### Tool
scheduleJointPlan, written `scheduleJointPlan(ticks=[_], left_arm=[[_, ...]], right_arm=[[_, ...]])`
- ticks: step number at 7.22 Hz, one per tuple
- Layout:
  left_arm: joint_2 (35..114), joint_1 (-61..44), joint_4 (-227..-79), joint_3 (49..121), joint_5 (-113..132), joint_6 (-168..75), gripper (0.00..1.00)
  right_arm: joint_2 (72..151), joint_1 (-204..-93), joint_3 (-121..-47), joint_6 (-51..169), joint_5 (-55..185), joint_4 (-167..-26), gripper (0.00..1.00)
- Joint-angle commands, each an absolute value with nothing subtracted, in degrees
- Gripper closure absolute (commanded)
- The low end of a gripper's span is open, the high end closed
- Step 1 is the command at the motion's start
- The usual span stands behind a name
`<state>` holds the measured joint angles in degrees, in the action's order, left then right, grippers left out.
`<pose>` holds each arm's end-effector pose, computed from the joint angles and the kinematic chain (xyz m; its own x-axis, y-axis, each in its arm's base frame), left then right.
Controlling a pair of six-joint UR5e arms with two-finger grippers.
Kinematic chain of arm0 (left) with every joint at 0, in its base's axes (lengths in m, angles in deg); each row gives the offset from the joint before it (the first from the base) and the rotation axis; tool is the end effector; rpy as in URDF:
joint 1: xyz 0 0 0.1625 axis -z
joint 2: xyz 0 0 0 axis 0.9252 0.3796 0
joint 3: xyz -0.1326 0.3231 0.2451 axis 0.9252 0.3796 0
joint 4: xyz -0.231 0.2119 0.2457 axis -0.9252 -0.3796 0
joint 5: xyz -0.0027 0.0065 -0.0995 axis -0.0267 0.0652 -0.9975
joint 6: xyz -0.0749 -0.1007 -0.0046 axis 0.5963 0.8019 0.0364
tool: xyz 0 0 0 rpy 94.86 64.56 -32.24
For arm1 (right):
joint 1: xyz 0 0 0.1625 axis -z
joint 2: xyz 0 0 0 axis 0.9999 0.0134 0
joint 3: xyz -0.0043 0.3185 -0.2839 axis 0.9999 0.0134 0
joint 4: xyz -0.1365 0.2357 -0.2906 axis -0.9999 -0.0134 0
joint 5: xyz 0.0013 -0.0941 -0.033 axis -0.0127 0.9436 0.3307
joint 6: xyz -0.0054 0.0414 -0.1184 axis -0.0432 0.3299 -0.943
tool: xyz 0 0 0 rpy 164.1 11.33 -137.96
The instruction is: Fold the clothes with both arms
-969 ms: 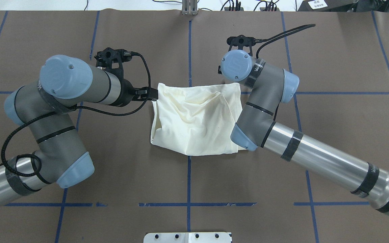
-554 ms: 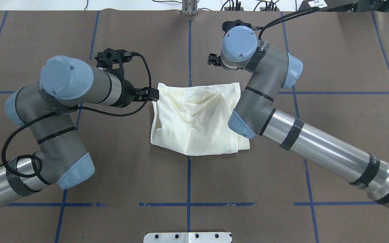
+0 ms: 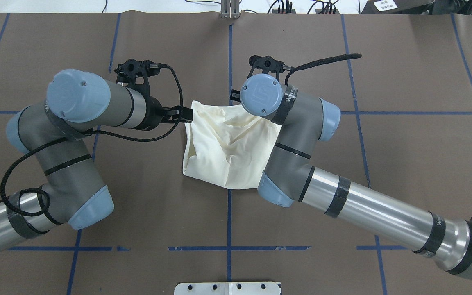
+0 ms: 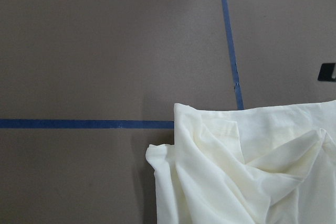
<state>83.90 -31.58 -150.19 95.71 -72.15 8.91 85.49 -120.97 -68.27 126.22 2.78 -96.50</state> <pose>0.4600 -0.4650 0.2564 0.4736 0.0648 -0.8784 0.2615 0.9420 0.2105 -0.5879 -0.5332 0.2629 0.6399 0.2680 0.7202 -0.5115 0.8480 0.1389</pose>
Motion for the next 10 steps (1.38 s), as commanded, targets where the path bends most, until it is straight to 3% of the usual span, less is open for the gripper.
scheduleJointPlan(ticks=[1, 2, 3, 10], left_arm=[[83.9, -31.6, -150.3, 95.8, -72.2, 9.0, 0.0], [83.9, -31.6, -150.3, 95.7, -72.2, 8.9, 0.0], [83.9, -31.6, -150.3, 95.7, -72.2, 9.0, 0.0], [83.9, -31.7, -150.3, 95.7, -72.2, 9.2, 0.0]], right_arm=[[85.3, -119.9, -68.3, 130.4, 3.8, -98.7, 0.49], [85.3, -119.9, -68.3, 131.3, 3.8, -98.8, 0.71], [85.2, -119.8, -68.3, 132.0, 3.8, -98.7, 1.0], [85.3, -123.0, -64.9, 128.7, 5.9, -100.4, 1.0]])
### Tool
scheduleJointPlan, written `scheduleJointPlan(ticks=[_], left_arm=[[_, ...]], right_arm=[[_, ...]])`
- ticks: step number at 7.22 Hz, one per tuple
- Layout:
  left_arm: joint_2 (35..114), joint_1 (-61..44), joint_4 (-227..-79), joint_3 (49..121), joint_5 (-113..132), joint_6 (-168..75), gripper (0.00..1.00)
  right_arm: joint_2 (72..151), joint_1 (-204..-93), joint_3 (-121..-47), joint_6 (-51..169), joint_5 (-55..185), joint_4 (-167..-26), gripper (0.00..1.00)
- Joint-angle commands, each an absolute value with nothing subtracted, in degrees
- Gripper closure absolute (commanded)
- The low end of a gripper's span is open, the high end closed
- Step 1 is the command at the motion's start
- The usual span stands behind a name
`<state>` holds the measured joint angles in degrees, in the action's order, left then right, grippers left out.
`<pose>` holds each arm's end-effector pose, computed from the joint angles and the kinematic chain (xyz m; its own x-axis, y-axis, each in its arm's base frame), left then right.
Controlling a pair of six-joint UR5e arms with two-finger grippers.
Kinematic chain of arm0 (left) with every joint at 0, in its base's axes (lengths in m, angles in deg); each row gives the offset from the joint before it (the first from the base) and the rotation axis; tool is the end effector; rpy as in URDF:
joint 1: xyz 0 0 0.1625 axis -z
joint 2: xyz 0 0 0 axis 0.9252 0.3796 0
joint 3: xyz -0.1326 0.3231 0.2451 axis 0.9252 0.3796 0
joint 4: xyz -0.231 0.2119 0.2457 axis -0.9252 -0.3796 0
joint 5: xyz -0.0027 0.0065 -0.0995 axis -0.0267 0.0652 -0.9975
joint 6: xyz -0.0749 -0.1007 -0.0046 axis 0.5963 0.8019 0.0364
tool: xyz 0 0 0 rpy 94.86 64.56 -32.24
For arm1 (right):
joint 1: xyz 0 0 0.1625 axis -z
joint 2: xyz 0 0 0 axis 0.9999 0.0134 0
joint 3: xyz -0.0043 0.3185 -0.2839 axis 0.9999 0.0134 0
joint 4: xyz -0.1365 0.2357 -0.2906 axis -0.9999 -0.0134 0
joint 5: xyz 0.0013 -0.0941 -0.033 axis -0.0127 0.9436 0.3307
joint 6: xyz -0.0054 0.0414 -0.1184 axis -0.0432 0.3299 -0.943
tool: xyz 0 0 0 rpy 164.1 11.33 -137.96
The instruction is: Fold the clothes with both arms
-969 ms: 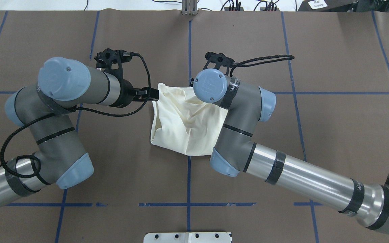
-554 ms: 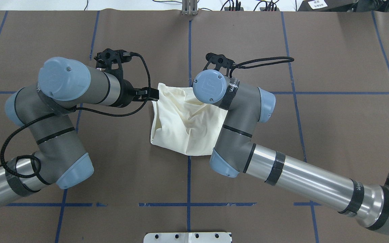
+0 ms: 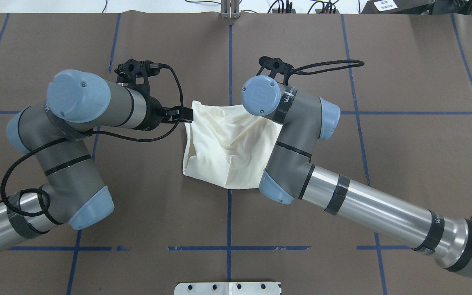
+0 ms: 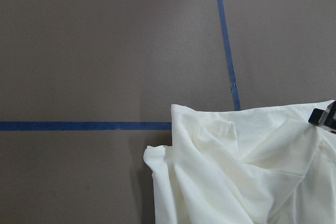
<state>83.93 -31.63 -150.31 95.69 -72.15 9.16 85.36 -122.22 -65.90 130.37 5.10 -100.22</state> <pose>0.4605 -0.4646 0.2559 0.4708 0.0623 -0.8801 0.2631 0.9422 0.2074 -0.5784 -0.5534 0.2907 0.6550 0.3815 0.6523 -0.5864 0.8010 0.1203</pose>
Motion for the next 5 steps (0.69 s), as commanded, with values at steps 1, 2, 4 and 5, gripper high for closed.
scheduleJointPlan(ticks=[1, 2, 4, 5], left_arm=[[83.9, -31.7, -150.3, 95.7, -72.2, 9.2, 0.0], [83.9, -31.7, -150.3, 95.7, -72.2, 9.2, 0.0], [83.9, -31.7, -150.4, 95.6, -72.2, 9.3, 0.0], [83.9, -31.7, -150.4, 95.6, -72.2, 9.2, 0.0]], right_arm=[[84.8, -123.0, -64.9, 128.7, 5.9, -100.4, 1.0], [84.8, -123.0, -64.9, 128.7, 5.9, -100.3, 1.0], [84.1, -123.0, -65.7, 128.2, 4.6, -100.5, 0.0], [83.0, -122.9, -65.8, 128.6, 2.2, -100.5, 0.0]])
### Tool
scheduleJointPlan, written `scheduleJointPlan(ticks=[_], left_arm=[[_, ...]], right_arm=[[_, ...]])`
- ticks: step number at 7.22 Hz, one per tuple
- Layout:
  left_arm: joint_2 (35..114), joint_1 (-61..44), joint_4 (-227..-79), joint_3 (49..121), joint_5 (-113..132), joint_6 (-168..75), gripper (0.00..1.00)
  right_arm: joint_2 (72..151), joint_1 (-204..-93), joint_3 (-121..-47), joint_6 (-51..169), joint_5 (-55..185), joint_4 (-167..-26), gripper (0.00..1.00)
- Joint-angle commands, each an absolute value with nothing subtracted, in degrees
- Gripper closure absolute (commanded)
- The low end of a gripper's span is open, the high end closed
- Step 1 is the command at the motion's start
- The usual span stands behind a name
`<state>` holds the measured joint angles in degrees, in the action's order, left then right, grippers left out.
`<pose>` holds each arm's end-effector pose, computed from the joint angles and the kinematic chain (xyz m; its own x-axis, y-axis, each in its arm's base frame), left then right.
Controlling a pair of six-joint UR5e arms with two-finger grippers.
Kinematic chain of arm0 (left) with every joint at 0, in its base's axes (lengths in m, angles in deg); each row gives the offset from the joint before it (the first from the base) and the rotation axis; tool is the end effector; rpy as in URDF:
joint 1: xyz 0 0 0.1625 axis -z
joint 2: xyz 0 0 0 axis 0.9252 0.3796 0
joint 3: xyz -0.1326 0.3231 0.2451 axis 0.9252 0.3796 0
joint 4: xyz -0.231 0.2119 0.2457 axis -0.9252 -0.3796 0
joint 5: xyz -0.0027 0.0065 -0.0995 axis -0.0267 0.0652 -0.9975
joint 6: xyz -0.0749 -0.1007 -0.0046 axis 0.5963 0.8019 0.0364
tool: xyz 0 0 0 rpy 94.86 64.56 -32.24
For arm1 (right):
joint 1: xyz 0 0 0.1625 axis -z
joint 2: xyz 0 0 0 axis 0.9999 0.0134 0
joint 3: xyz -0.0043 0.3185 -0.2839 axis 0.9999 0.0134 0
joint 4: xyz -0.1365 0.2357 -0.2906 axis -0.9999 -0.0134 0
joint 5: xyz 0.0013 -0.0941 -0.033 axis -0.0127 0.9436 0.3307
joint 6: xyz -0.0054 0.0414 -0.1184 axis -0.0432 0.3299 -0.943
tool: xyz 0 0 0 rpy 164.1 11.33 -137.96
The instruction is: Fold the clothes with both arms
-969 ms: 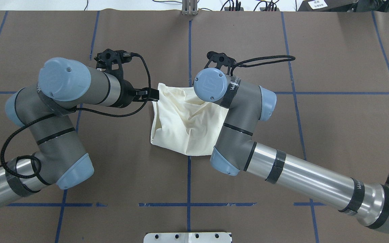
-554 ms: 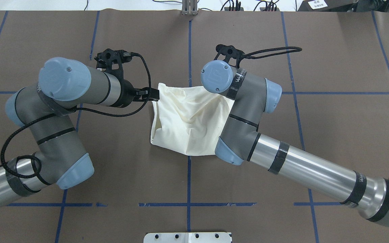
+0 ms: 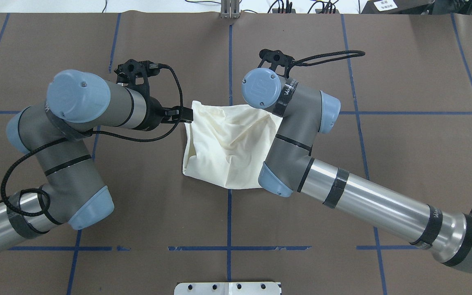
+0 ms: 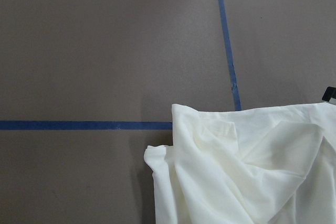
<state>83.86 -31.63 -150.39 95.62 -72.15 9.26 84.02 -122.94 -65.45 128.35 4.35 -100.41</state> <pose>0.4606 -0.4647 0.2570 0.4711 0.0601 -0.8801 0.2637 0.9424 0.2055 -0.5758 -0.5616 0.2766 0.6637 0.3567 0.6575 -0.5683 0.8120 0.1332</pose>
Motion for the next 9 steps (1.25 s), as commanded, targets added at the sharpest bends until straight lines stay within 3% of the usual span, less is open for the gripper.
scheduleJointPlan(ticks=[1, 2, 3, 4, 5, 6, 9], left_arm=[[83.9, -31.7, -150.4, 95.4, -72.2, 9.2, 0.0], [83.8, -31.7, -150.4, 95.3, -72.2, 9.1, 0.0], [83.9, -31.7, -150.4, 95.3, -72.2, 9.2, 0.0], [83.9, -31.7, -150.4, 95.4, -72.2, 9.3, 0.0], [83.9, -31.7, -150.4, 95.4, -72.2, 9.2, 0.0], [83.9, -31.7, -150.4, 95.3, -72.2, 9.1, 0.0], [83.9, -31.7, -150.4, 95.3, -72.2, 9.1, 0.0]], right_arm=[[83.4, -121.7, -65.7, 128.6, 2.5, -100.7, 0.0], [83.2, -121.1, -65.9, 128.8, 3.0, -102.6, 0.02], [83.7, -119.6, -65.8, 129.1, 3.5, -102.8, 0.2], [83.8, -119.3, -65.7, 128.8, 4.5, -102.9, 0.26], [83.8, -119.2, -65.6, 129.0, 4.6, -102.8, 0.58], [83.7, -119.2, -65.7, 129.1, 4.6, -102.5, 1.0], [83.9, -122.8, -65.2, 128.5, 4.6, -102.7, 1.0]])
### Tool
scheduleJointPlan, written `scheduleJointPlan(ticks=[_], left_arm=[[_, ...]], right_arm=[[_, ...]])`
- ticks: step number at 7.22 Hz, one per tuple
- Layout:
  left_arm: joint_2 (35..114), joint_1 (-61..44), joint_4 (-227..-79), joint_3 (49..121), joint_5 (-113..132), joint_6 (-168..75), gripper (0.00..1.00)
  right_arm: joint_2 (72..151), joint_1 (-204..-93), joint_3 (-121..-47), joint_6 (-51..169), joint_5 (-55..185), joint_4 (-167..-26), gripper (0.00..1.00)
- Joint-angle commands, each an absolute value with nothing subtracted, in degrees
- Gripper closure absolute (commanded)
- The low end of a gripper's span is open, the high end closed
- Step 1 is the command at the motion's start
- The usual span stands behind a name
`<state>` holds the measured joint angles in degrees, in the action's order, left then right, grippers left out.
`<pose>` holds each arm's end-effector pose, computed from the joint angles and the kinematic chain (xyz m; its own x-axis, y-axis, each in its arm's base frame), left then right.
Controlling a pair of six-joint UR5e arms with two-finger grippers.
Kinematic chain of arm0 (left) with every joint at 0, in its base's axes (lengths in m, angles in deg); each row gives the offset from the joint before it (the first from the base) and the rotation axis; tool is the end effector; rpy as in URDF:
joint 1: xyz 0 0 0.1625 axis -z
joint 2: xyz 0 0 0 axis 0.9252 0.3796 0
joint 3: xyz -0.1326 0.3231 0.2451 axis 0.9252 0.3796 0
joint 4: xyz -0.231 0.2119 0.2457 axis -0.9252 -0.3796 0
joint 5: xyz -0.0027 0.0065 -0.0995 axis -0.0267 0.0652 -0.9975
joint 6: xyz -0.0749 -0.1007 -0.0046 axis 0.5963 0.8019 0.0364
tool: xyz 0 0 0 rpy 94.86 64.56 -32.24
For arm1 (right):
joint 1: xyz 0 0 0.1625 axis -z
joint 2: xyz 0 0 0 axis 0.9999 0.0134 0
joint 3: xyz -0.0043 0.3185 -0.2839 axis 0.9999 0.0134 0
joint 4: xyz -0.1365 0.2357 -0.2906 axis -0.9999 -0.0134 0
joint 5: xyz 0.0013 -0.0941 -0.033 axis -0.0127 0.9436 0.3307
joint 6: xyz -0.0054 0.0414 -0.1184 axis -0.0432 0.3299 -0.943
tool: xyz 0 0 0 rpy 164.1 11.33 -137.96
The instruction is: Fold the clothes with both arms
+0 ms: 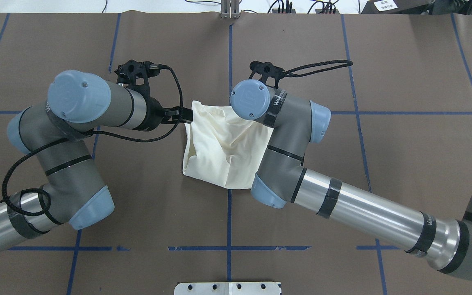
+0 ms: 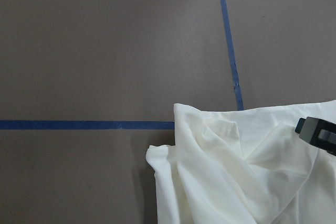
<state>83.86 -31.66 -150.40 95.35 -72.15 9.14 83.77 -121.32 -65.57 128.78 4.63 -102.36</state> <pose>0.4619 -0.4653 0.2590 0.4748 0.0600 -0.8780 0.2615 0.9430 0.2058 -0.5904 -0.5452 0.2775 0.6847 0.3536 0.6374 -0.5495 0.8249 0.1326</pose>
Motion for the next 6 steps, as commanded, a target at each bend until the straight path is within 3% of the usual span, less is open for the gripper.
scheduleJointPlan(ticks=[1, 5, 6], left_arm=[[83.9, -31.7, -150.4, 95.3, -72.2, 9.1, 0.0], [83.9, -31.7, -150.4, 95.3, -72.2, 9.3, 0.0], [84.0, -31.7, -150.4, 95.3, -72.2, 9.6, 0.0]], right_arm=[[84.1, -123.4, -64.5, 128.4, 4.8, -102.9, 1.0], [84.2, -123.6, -61.6, 128.1, 7.7, -102.6, 1.0], [83.9, -123.8, -61.6, 127.0, 7.7, -102.4, 0.01]])
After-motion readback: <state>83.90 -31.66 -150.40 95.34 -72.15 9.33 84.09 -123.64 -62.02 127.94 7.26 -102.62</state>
